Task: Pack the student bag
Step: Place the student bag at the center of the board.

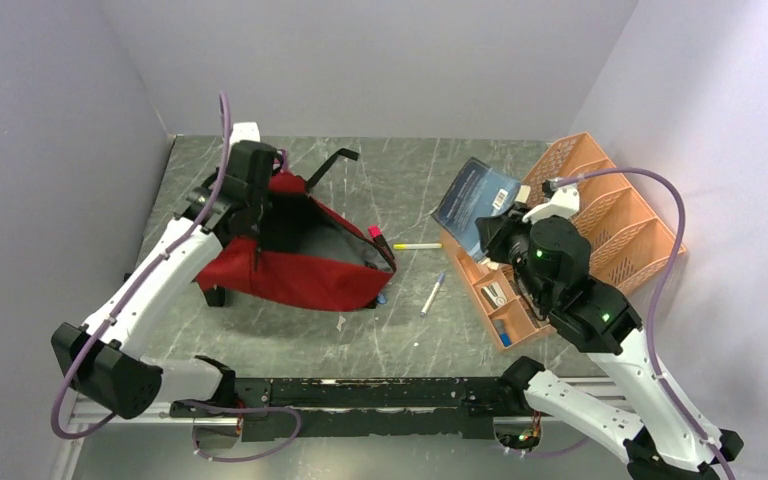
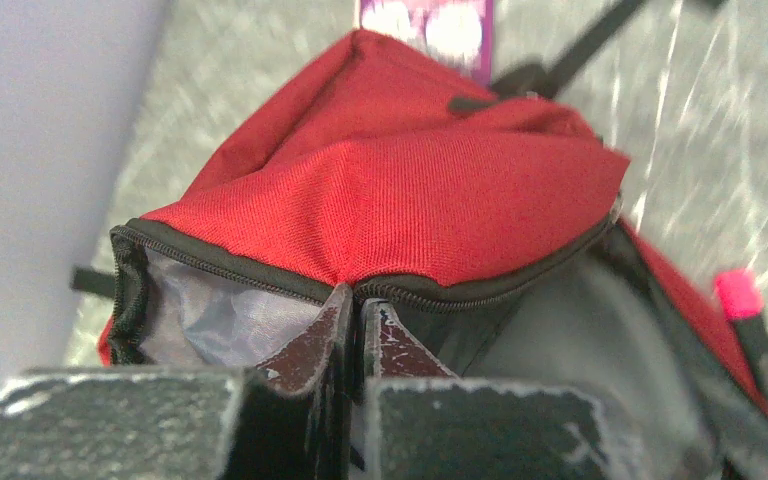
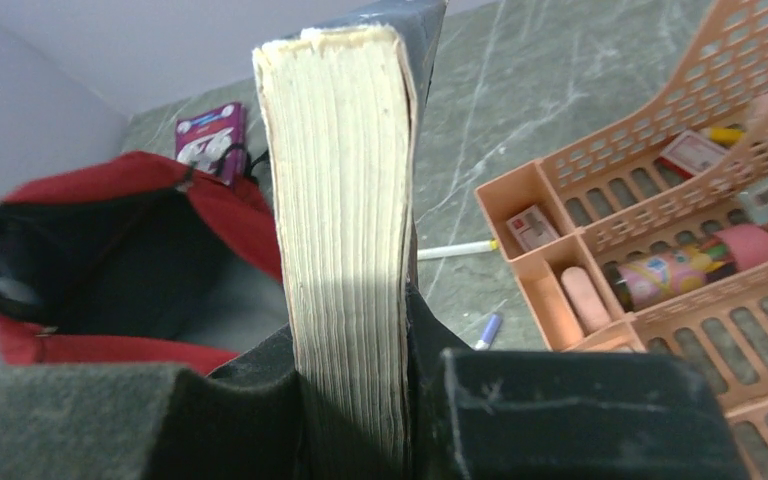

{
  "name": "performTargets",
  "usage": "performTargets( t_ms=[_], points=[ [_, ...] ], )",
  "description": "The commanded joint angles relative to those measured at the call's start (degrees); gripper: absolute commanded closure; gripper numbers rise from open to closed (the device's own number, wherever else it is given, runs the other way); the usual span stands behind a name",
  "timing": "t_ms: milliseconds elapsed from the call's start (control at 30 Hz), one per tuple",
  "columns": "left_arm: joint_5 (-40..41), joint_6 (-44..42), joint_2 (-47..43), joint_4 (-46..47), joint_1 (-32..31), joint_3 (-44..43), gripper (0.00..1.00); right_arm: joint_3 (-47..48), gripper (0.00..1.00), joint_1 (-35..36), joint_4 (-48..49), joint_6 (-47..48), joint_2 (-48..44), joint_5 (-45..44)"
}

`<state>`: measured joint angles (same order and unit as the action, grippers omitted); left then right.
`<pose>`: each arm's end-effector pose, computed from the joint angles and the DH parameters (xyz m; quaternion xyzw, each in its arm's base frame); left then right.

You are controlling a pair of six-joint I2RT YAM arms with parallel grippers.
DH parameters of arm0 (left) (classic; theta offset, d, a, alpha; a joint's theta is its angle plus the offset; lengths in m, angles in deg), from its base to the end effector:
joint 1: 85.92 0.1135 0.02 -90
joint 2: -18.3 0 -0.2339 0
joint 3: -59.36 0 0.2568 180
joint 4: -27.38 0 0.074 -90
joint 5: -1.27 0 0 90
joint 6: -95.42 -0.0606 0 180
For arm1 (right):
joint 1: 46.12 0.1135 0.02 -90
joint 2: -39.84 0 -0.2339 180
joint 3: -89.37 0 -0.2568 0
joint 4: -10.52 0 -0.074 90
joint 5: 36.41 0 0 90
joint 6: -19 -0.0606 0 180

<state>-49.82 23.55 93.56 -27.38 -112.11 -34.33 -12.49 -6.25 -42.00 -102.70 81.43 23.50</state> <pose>0.2875 -0.0990 0.3491 -0.0909 0.8498 0.1147 0.5063 0.1522 0.0875 0.3869 0.1009 0.7803 0.1718 0.5928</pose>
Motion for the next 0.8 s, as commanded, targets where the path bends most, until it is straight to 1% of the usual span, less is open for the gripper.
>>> performTargets(
  t_ms=[0, 133, 200, 300, 433, 533, 667, 767],
  points=[
    [-8.6, 6.79, -4.77, 3.52, -0.15, 10.8, 0.95, -0.72, 1.0, 0.29, 11.86, 0.11, -1.64, 8.19],
    [-12.2, 8.16, -7.19, 3.58, -0.13, 18.08, 0.95, -2.49, 1.0, 0.29, 17.23, -1.91, -1.7, 16.35],
    [-13.95, 8.03, -8.09, 3.24, -0.17, 20.29, 0.95, -4.34, 1.0, 0.29, 20.09, -4.94, -0.71, 22.46],
    [-15.25, 7.51, -9.3, 2.8, -0.19, 23.07, 0.95, -9.01, 1.0, 0.24, 26.48, -9.66, 1.17, 31.63],
    [-16.84, 7.49, -10.7, 2.83, -0.17, 25.6, 0.95, -17.03, 1.0, 0.27, 37.54, -17.14, 4.14, 42.65],
    [-17.46, 7.75, -11.11, 3.31, -0.17, 26.34, 0.95, -19.85, 1.0, 0.43, 41.8, -20.54, 6.01, 44.66],
    [-18.72, 7.7, -11.19, 4.03, -0.17, 25.98, 0.95, -21.16, 1.0, 0.59, 41.84, -22.87, 7.2, 42.62],
    [-22.3, 6.41, -12.4, 7.24, -0.17, 27.4, 0.95, -22.35, 1.0, 0.62, 43.25, -25.62, 8.84, 41.64]
  ],
)
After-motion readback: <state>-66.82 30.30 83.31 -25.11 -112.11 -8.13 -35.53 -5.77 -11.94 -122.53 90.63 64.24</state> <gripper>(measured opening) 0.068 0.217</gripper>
